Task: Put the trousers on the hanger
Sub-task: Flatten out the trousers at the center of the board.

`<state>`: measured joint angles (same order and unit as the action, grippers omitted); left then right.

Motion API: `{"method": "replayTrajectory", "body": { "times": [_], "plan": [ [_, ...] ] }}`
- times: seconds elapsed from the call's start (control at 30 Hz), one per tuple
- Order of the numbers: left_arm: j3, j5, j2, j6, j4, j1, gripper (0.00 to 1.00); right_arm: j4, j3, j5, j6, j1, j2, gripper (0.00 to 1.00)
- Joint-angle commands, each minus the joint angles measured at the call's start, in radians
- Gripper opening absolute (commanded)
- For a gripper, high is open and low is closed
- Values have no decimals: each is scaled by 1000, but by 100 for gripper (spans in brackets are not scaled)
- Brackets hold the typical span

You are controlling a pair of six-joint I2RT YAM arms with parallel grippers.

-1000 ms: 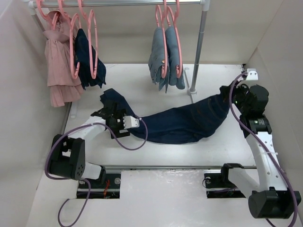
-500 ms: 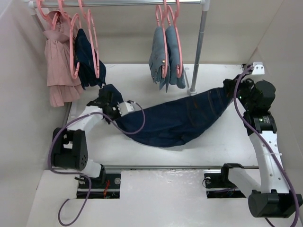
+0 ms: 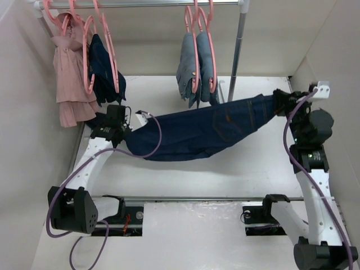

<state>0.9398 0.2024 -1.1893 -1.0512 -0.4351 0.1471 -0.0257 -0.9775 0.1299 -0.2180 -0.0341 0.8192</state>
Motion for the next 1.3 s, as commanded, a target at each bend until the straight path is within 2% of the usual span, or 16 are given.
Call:
{"method": "replayTrajectory", "body": {
  "times": [0.0, 0.17, 0.33, 0.47, 0.57, 0.67, 0.73, 0.77, 0.8, 0.83, 0.87, 0.9, 0.97, 1.07, 1.13, 1.27],
  "plan": [
    [-56, 213, 22, 36, 10, -15, 0, -128, 92, -243, -89, -16, -77, 0],
    [-24, 278, 22, 74, 94, -15, 0, -137, 212, -351, -201, -16, -124, 0],
    [39, 252, -75, 158, 26, 22, 0, -198, 194, -243, -247, -16, 26, 0],
    [114, 275, -159, 238, 70, 22, 0, -324, 94, 15, -247, -81, 179, 0],
    [209, 263, -170, 304, 56, 22, 0, -471, 121, 73, -247, -118, 150, 0],
    [150, 240, -83, 307, 105, 22, 0, -487, 239, 1, -256, -118, 36, 0],
    [15, 158, -23, 261, 131, 22, 0, -429, 378, -143, -332, -118, -40, 17],
    [-36, 126, 35, 210, 131, 38, 0, -340, 426, -198, -439, -118, -117, 32],
    [-85, 83, 62, 188, 109, 55, 0, -265, 466, -260, -507, -118, -156, 49],
    [-187, 83, 88, 172, 93, 74, 0, -167, 518, -403, -585, -127, -191, 89],
    [-238, 83, 135, 163, 84, 97, 0, 53, 533, -473, -665, -127, -256, 100],
    [-286, 83, 158, 142, 84, 141, 0, 164, 533, -537, -813, -127, -284, 100],
    [-404, 101, 206, 132, 93, 181, 0, 332, 533, -648, -914, -127, -325, 100],
    [-490, 112, 287, 117, 93, 241, 2, 385, 484, -636, -818, -127, -325, 100],
    [-500, 112, 312, 117, 78, 262, 4, 398, 427, -607, -720, -127, -218, 100],
    [-509, 130, 324, 161, 32, 273, 11, 490, 281, -416, -693, -127, 56, 100]
  ]
}}
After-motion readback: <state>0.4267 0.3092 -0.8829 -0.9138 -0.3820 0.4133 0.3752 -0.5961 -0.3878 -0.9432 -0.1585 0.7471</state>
